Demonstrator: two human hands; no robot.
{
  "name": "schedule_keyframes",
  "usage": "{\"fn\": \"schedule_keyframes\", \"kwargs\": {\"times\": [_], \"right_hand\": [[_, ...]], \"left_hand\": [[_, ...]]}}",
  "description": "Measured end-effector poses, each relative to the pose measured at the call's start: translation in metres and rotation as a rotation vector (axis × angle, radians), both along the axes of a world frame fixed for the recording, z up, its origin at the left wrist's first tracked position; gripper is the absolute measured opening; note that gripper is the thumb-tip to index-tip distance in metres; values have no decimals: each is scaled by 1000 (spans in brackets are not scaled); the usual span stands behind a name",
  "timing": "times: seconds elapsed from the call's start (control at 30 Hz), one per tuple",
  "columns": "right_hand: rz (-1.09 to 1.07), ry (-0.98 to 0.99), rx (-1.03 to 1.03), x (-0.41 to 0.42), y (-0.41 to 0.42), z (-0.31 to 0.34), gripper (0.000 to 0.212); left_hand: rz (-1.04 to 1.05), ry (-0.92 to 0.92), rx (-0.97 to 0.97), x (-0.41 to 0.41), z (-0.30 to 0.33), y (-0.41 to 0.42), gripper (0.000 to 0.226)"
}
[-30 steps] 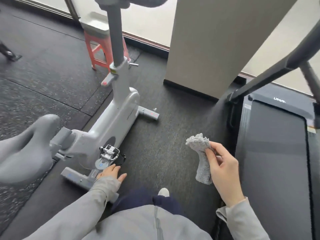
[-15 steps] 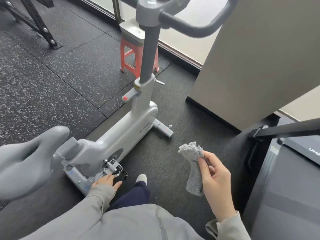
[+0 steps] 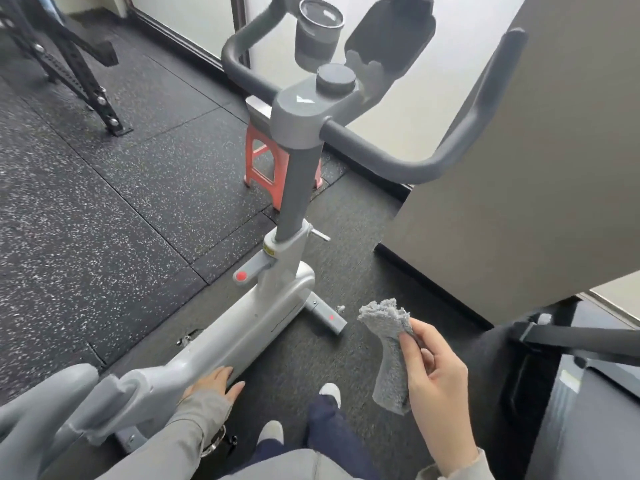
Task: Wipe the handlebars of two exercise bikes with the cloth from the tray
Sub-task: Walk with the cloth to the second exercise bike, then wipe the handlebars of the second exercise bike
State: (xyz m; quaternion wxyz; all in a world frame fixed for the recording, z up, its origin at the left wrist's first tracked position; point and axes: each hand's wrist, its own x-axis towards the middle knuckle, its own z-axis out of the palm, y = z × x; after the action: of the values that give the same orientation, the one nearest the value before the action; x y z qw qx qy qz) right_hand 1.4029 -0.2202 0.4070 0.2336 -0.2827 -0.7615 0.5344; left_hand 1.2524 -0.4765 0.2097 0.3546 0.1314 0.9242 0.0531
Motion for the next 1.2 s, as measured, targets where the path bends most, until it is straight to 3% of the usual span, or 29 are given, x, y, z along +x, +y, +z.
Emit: {"fn": "schedule_keyframes", "kwargs": {"times": [0.2, 0.37, 0.5, 0.67, 0.8, 0.9, 1.0, 1.07, 1.2], "right_hand": [[80, 36, -15, -48, 64, 2, 20], [171, 88, 19, -82, 105, 18, 21], [255, 134, 41, -105, 117, 34, 16], [280, 202, 110, -140, 119, 61, 22], [206, 262, 208, -164, 118, 87, 21], [116, 282, 303, -189, 117, 109, 21], [51, 257, 552, -222, 112, 121, 18], [30, 165, 727, -247, 105, 121, 17], [63, -71, 861, -288, 89, 107, 17]], "left_hand": [[120, 29, -27, -27, 11, 56, 55], [148, 147, 93, -67, 46, 117, 54], [128, 364, 267, -97, 98, 161, 54], [66, 768, 645, -135, 188, 198, 67], [-79, 1014, 732, -158, 237, 217, 57], [-144, 1005, 746, -178, 254, 227, 60], [-191, 980, 741, -200, 257, 231, 61], [-222, 965, 740, -213, 254, 232, 62], [-246, 951, 819, -227, 246, 230, 60]]}}
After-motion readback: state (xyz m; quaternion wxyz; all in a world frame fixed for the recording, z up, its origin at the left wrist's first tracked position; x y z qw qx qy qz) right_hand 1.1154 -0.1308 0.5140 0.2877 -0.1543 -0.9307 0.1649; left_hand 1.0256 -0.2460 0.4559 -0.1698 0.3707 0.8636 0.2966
